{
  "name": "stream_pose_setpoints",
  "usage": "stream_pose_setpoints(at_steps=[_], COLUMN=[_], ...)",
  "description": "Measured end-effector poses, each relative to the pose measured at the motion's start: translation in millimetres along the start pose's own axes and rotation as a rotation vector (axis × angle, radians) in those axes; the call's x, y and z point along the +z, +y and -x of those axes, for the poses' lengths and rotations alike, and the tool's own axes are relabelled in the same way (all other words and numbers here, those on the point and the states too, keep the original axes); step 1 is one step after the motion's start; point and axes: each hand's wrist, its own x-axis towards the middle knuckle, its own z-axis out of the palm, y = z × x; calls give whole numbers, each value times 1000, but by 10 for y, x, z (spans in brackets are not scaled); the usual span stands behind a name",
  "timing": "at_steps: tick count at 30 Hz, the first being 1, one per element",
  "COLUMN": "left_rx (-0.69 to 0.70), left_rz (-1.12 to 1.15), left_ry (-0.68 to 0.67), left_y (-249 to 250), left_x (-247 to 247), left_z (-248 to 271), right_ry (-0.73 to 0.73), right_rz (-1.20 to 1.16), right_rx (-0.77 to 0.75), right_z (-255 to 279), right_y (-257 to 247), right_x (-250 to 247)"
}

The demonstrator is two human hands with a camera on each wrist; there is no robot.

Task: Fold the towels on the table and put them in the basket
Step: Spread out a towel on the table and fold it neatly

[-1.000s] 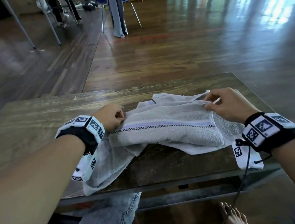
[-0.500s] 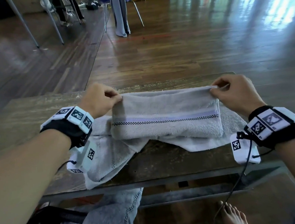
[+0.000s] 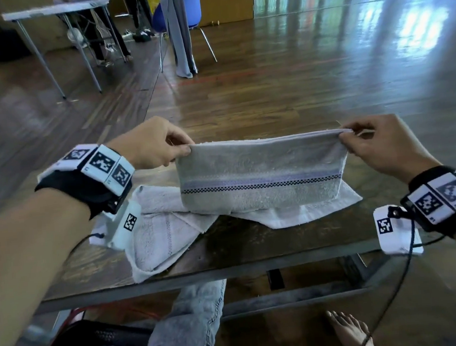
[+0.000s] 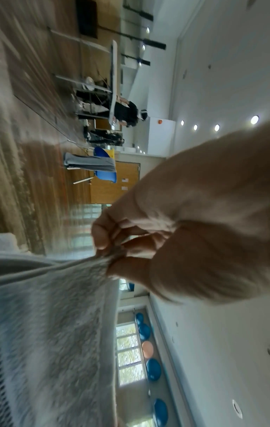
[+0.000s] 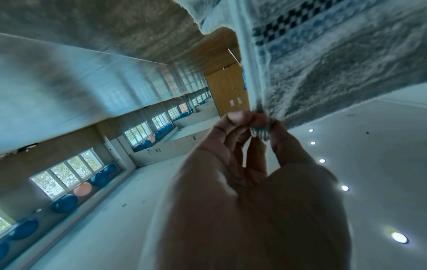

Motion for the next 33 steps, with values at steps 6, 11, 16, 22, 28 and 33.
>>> stream_pose_setpoints(at_steps=[6, 11, 16, 22, 28, 33], left_rx=[123, 219, 131, -275, -407, -430], left_rz=[-94, -5, 65, 200, 89, 74], left_ry=[217, 569, 308, 207, 257, 298], left_y=[576, 821, 657, 523, 646, 672], left_x=[-74, 212, 1055, 1744, 1811, 1749], left_z=[-462, -495, -56, 90, -2, -43], right_ry=[214, 392, -173, -382, -289, -238], right_rz=[-112, -286, -20, 116, 236, 249], right_rx=[73, 5, 194, 388, 444, 507], right_z=[-61, 50, 505, 992, 1045, 1012], right_y=[152, 321, 729, 1092, 966, 828], right_x=[-271, -557, -604, -489, -353, -238])
